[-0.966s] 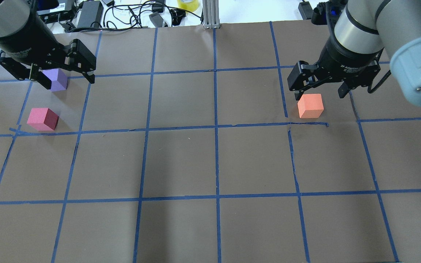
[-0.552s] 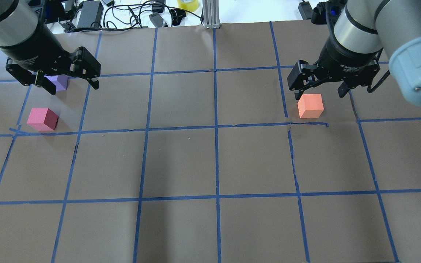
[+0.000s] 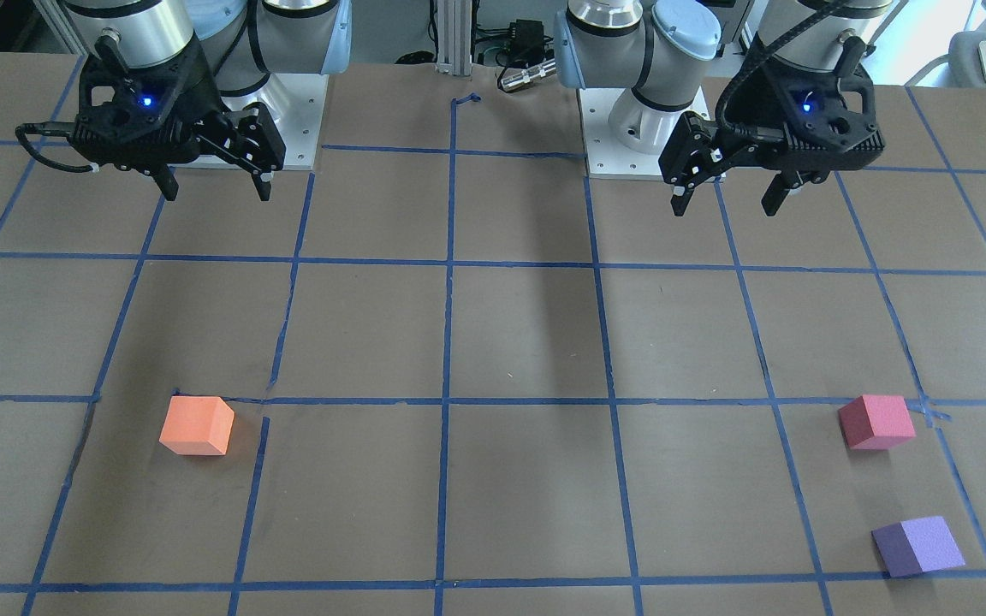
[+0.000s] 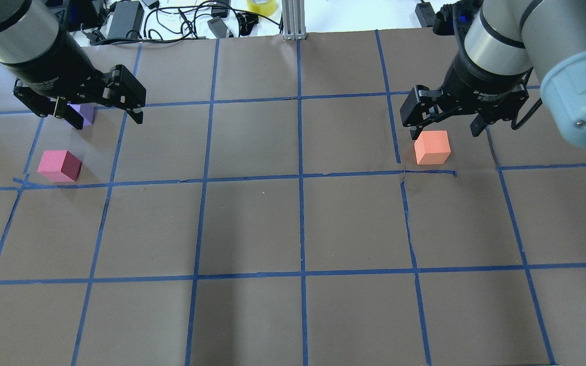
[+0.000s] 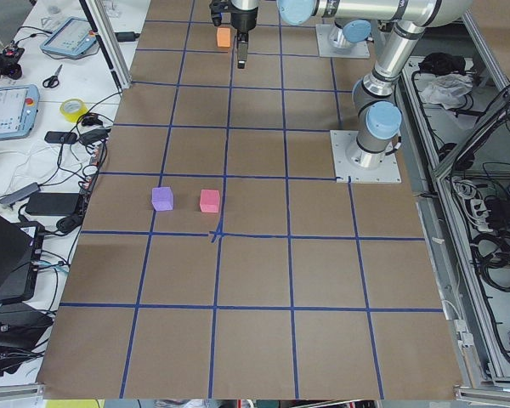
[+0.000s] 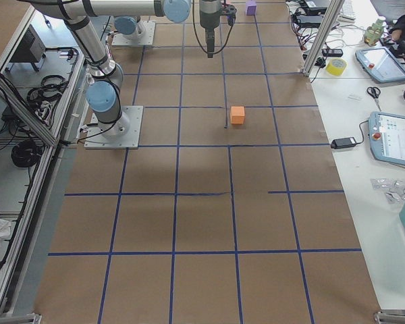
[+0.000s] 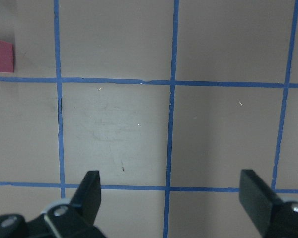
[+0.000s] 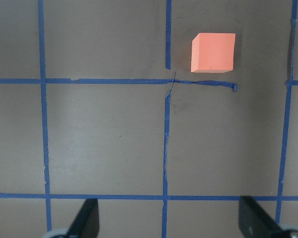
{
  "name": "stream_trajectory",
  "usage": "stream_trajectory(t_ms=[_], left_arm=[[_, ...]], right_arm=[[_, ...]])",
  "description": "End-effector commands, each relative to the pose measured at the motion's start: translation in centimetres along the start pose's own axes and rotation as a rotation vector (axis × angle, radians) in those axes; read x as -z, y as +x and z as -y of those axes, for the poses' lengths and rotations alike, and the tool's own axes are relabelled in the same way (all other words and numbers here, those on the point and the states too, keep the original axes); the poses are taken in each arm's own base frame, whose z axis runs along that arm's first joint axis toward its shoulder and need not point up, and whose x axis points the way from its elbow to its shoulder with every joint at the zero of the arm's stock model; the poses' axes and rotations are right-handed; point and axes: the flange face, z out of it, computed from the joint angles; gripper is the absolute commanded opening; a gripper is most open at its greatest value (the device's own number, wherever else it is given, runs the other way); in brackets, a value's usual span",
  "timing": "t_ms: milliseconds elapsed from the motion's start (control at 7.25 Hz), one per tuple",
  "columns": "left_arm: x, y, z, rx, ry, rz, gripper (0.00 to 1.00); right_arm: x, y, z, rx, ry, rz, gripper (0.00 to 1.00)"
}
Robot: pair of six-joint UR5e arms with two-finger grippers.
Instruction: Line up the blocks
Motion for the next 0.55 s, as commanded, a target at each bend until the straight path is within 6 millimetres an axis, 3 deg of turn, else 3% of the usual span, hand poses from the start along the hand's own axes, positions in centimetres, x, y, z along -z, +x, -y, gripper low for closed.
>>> stream_trajectory(t_ms=[0,138,414], left_arm=[[-0.1,1.6,0.1,-0.043,0.024,-0.004,1.00],[0.9,3.4,-1.0,-0.081,0.041,-0.008,1.00],[1.7,3.7,-1.9,-0.083,0.061,0.029,1.00]], right_arm=[[-1.0,0.0,-0.3,-0.001,-0.018,0.000,1.00],[-1.3,0.0,-0.4,-0.001,-0.022,0.000,1.00],[-1.3,0.0,-0.2,0.000,-0.016,0.000,1.00]])
